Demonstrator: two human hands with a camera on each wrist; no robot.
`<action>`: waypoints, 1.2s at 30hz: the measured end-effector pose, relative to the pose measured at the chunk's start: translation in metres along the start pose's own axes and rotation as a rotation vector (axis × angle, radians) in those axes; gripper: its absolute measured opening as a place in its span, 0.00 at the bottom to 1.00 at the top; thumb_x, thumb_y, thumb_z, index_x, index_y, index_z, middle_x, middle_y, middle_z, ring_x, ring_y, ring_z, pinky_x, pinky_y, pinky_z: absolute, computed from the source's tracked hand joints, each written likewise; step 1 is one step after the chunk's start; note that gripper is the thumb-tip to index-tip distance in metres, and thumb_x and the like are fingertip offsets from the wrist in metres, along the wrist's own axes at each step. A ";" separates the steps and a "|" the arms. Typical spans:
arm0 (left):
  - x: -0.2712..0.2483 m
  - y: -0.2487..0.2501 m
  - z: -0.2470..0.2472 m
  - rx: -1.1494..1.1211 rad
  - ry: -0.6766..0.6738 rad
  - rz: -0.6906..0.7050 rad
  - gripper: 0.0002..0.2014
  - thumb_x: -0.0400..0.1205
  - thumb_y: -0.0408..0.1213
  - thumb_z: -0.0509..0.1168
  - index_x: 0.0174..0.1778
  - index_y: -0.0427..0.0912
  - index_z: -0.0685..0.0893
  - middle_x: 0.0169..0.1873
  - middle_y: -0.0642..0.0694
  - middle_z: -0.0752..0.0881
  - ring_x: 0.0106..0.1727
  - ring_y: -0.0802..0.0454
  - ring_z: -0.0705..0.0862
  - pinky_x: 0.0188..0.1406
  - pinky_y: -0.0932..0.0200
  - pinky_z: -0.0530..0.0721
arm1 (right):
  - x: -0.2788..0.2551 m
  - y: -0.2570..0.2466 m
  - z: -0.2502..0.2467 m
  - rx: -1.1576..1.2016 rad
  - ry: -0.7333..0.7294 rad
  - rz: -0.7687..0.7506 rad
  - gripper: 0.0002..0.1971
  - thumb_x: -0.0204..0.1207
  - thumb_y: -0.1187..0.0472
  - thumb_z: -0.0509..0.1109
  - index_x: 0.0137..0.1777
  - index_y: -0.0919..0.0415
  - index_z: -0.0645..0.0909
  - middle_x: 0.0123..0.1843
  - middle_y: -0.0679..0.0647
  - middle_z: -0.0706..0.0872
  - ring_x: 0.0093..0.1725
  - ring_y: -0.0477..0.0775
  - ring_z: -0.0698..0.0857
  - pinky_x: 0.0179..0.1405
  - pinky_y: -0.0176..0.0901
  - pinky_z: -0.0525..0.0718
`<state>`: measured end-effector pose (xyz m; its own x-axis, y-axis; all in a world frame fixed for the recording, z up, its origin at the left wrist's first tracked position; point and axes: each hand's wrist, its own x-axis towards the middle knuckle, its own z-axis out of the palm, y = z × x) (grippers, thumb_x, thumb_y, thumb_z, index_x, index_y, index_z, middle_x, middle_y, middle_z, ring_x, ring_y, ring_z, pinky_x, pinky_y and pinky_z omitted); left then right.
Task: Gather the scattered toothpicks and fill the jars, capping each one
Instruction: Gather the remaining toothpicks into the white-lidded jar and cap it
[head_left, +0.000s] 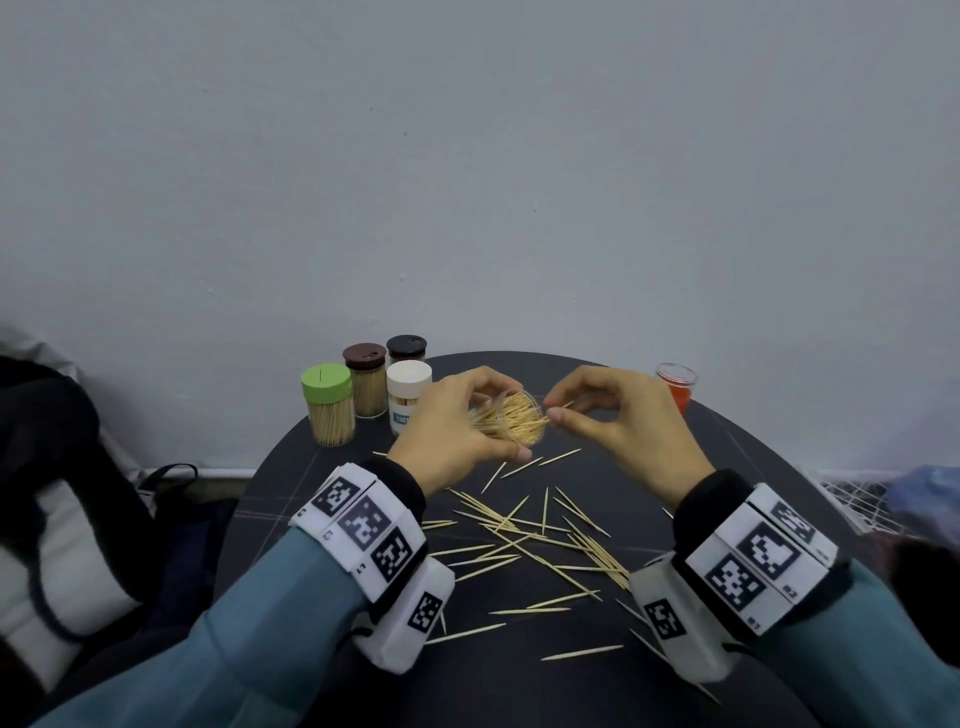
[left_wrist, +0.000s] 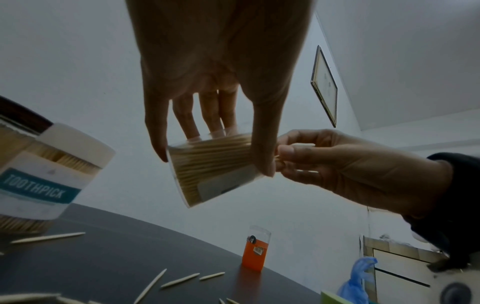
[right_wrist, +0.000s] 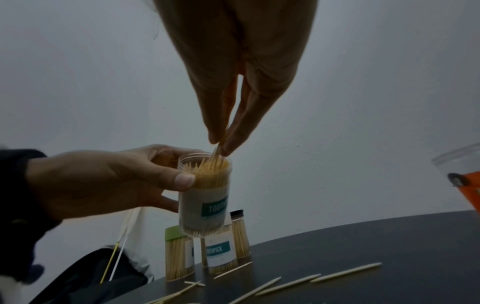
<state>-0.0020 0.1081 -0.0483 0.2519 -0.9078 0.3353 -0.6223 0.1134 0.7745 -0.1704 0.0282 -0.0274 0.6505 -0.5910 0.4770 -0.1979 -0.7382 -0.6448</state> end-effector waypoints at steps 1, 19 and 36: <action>0.000 0.000 0.000 0.000 0.007 -0.003 0.28 0.62 0.39 0.82 0.57 0.51 0.82 0.53 0.54 0.86 0.58 0.58 0.81 0.50 0.71 0.75 | 0.000 0.000 0.000 -0.014 0.000 0.007 0.03 0.70 0.63 0.76 0.41 0.56 0.85 0.39 0.45 0.89 0.39 0.39 0.87 0.41 0.24 0.81; 0.000 0.003 0.002 0.068 0.011 0.000 0.28 0.62 0.38 0.82 0.58 0.48 0.83 0.53 0.52 0.86 0.57 0.57 0.81 0.55 0.65 0.75 | 0.000 0.001 0.006 -0.257 0.041 0.038 0.02 0.70 0.64 0.76 0.42 0.57 0.89 0.34 0.45 0.85 0.35 0.38 0.83 0.40 0.20 0.79; -0.002 0.004 0.001 0.097 0.012 0.015 0.28 0.63 0.38 0.82 0.59 0.49 0.82 0.52 0.55 0.84 0.55 0.60 0.79 0.42 0.82 0.70 | -0.002 -0.004 0.014 -0.132 -0.031 0.157 0.04 0.70 0.60 0.77 0.43 0.58 0.90 0.36 0.51 0.89 0.35 0.40 0.83 0.37 0.23 0.79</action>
<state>-0.0055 0.1101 -0.0465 0.2502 -0.9015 0.3532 -0.6950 0.0868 0.7137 -0.1606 0.0369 -0.0346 0.6264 -0.6931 0.3567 -0.3913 -0.6753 -0.6252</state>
